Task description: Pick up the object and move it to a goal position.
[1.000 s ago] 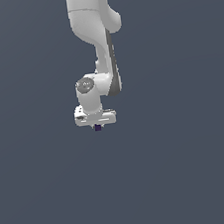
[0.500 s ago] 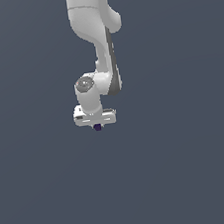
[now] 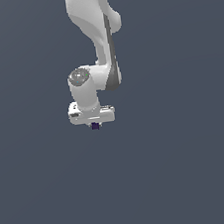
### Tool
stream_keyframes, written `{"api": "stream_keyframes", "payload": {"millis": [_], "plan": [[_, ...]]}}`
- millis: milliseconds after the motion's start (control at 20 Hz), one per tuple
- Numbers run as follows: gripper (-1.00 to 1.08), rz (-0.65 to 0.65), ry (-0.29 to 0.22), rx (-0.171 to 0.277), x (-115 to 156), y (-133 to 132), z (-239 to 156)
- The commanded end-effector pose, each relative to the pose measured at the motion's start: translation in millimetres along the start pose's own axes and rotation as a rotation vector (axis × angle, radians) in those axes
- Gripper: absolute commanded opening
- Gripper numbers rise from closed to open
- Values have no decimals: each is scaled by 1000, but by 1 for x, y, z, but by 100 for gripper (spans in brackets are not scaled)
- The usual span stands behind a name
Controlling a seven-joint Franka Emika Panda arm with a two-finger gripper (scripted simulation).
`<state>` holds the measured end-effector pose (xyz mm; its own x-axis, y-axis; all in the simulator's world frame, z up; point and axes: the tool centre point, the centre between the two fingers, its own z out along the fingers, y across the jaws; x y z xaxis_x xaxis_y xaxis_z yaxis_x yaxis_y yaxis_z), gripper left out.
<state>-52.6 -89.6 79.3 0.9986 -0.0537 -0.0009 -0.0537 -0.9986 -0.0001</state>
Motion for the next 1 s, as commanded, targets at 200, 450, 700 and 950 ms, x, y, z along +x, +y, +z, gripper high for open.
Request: {"api": "stream_keyframes", "payload": {"millis": [200,450,700,950], "plan": [[-100,0,1,-1,26,4,-56],[-100,0,1,-1,48,7,-101],[-100,0,1,-1,70,9,-146],[-100,0,1,-1,89,12,-184]]}}
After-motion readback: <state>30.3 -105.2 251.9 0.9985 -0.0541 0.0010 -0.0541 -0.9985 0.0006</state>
